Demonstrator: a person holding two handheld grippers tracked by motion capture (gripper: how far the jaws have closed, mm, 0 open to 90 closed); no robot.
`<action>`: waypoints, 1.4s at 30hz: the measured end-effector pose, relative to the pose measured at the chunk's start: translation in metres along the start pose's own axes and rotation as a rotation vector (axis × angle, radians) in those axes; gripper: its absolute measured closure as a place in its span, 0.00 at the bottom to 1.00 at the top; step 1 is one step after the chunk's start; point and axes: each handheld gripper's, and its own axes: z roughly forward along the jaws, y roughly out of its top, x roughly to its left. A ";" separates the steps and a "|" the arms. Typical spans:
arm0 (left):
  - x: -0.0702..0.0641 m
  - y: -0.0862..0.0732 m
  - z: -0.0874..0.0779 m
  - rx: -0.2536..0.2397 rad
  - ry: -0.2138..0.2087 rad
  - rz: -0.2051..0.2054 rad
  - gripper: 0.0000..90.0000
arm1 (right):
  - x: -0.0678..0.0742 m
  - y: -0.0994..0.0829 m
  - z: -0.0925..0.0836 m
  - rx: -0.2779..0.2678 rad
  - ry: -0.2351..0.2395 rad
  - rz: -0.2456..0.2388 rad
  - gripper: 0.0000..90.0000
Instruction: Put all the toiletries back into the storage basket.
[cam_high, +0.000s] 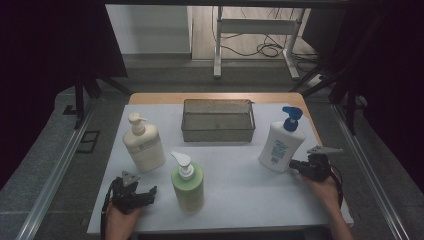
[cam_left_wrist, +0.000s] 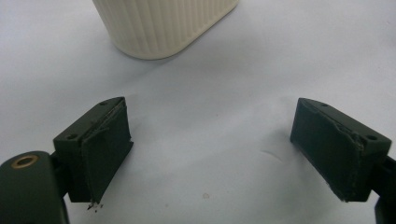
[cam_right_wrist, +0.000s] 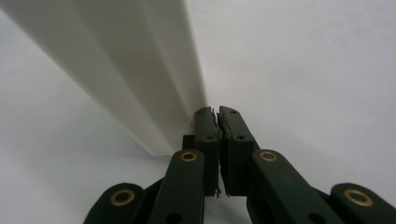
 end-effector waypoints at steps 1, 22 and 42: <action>0.000 0.000 0.000 0.000 0.000 0.000 0.13 | 0.001 0.000 0.000 0.003 0.004 0.001 0.96; 0.000 0.000 0.000 -0.001 -0.001 -0.002 0.13 | 0.029 0.002 0.006 0.028 0.050 -0.060 0.92; 0.000 0.000 0.000 -0.001 0.000 -0.002 0.13 | 0.031 -0.003 -0.008 0.009 0.014 -0.052 0.73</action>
